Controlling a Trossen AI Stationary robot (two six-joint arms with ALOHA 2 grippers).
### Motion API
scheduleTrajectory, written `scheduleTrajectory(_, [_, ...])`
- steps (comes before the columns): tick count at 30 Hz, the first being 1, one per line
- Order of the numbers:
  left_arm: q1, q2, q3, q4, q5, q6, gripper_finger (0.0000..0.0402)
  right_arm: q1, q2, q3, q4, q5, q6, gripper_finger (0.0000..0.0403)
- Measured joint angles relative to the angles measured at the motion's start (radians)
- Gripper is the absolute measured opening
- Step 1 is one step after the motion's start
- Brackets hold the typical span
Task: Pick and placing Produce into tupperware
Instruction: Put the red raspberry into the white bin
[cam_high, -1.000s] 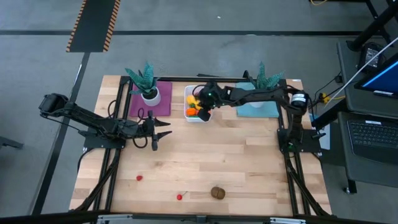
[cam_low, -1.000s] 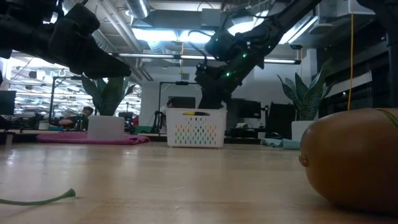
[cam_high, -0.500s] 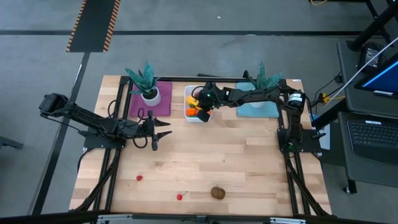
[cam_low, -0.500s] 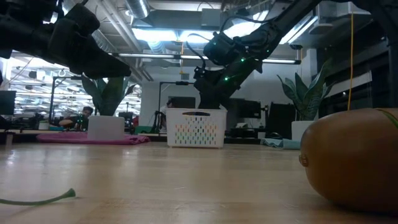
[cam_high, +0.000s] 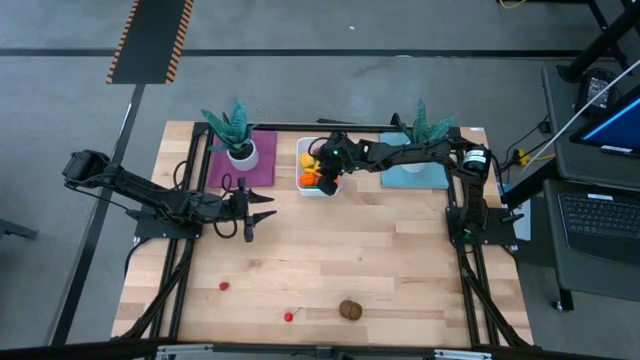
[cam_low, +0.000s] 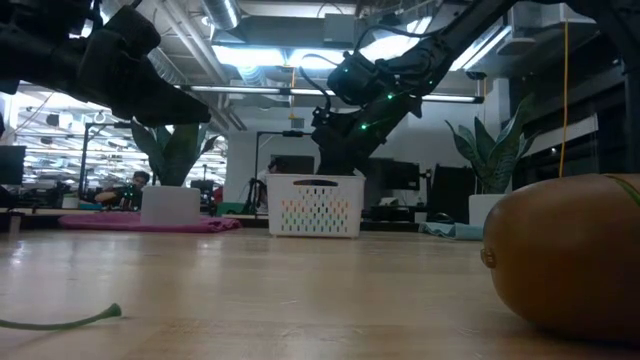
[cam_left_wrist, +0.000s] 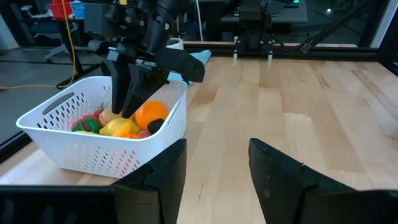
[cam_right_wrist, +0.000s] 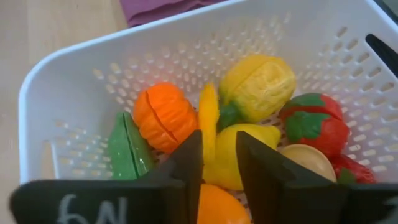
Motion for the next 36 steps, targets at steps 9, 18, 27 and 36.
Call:
scheduleTrajectory(9, [0.0, 0.0, 0.0, 0.0, 0.0, 0.0, 0.0165, 0.0, -0.024, 0.0, -0.022, 0.0, -0.016, 0.0134])
scheduleTrajectory(18, [-0.01, 0.0, 0.0, 0.001, -0.001, 0.026, 0.0165, 0.024, -0.224, -0.082, -0.089, 0.001, -0.08, 0.0135])
scheduleTrajectory(27, [-0.075, 0.0, 0.001, 0.004, 0.023, 0.035, 0.0165, 0.126, -0.467, -0.517, 0.412, 0.001, -0.027, 0.0135])
scheduleTrajectory(36, [-0.141, 0.0, 0.002, 0.017, 0.253, 0.041, 0.0165, 0.269, -0.555, -0.815, 0.905, 0.006, -0.035, 0.0135])
